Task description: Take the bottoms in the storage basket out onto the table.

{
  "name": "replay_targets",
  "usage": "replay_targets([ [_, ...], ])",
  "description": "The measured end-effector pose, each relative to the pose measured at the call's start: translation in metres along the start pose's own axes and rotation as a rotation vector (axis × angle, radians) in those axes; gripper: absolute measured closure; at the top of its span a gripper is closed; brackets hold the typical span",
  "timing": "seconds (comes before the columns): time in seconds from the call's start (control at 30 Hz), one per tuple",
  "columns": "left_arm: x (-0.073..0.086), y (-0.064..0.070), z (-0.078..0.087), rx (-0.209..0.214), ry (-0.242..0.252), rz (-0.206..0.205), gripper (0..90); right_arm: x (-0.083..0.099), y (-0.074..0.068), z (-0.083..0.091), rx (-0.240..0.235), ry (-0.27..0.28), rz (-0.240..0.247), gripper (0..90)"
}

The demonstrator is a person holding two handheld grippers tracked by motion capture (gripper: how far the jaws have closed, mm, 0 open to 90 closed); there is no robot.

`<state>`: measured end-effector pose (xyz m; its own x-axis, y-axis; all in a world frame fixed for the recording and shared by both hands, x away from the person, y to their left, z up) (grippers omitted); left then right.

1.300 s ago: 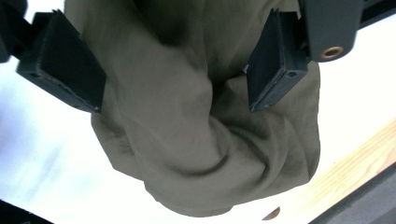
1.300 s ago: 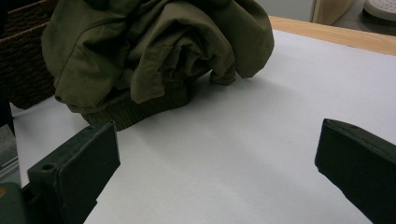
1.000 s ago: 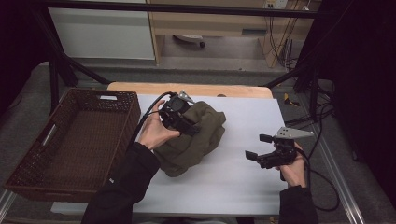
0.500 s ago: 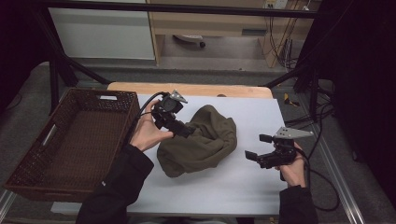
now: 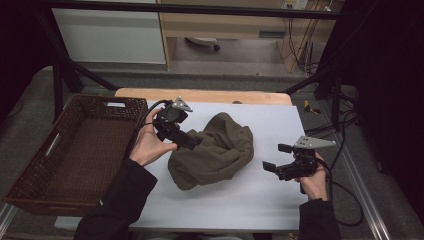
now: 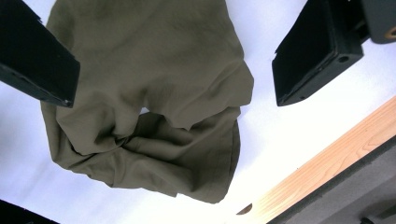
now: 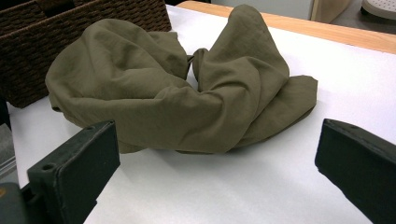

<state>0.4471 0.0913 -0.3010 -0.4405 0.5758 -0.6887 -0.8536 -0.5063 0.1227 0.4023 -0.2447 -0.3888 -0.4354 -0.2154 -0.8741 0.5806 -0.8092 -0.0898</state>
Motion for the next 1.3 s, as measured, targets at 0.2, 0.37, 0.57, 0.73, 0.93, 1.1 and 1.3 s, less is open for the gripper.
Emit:
replay_targets([
  [0.2, 0.003, 0.002, 0.007, -0.012, 0.002, 0.001, 0.8, 0.0, 0.0, 0.0, 0.0, 0.0, 0.001, 0.5],
  [0.37, 0.004, 0.004, 0.014, -0.023, 0.001, 0.001, 0.8, 0.0, 0.0, 0.0, 0.001, 0.0, -0.002, 0.5],
  [0.57, 0.007, 0.005, 0.02, -0.027, 0.006, 0.004, 0.8, 0.0, 0.0, 0.0, 0.001, 0.0, -0.003, 0.5],
  [0.73, 0.009, 0.007, 0.026, -0.035, 0.016, 0.003, 0.8, 0.0, 0.0, 0.001, 0.002, 0.0, -0.003, 0.5],
  [0.93, 0.012, 0.006, 0.031, -0.039, 0.024, 0.01, 0.8, 0.0, 0.0, 0.001, 0.002, 0.002, -0.002, 0.5],
  [1.1, 0.016, 0.005, 0.037, -0.05, 0.026, 0.021, 0.8, 0.0, 0.0, 0.001, 0.003, 0.002, -0.003, 0.5],
  [1.3, 0.02, 0.002, 0.044, -0.061, 0.027, 0.033, 0.8, -0.001, 0.001, 0.002, 0.004, 0.005, -0.004, 0.5],
])
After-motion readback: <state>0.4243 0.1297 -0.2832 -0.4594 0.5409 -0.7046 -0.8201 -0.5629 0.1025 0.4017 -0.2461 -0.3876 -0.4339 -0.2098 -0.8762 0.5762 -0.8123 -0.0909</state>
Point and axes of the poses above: each handheld gripper's, and its own axes: z roughly backward along the jaws, x roughly out of its underside, y roughly to its right, the point moved 4 cm from there along -z, roughly forward along the jaws, and after that the axes turned 13 degrees about x, right-handed, at the moved point
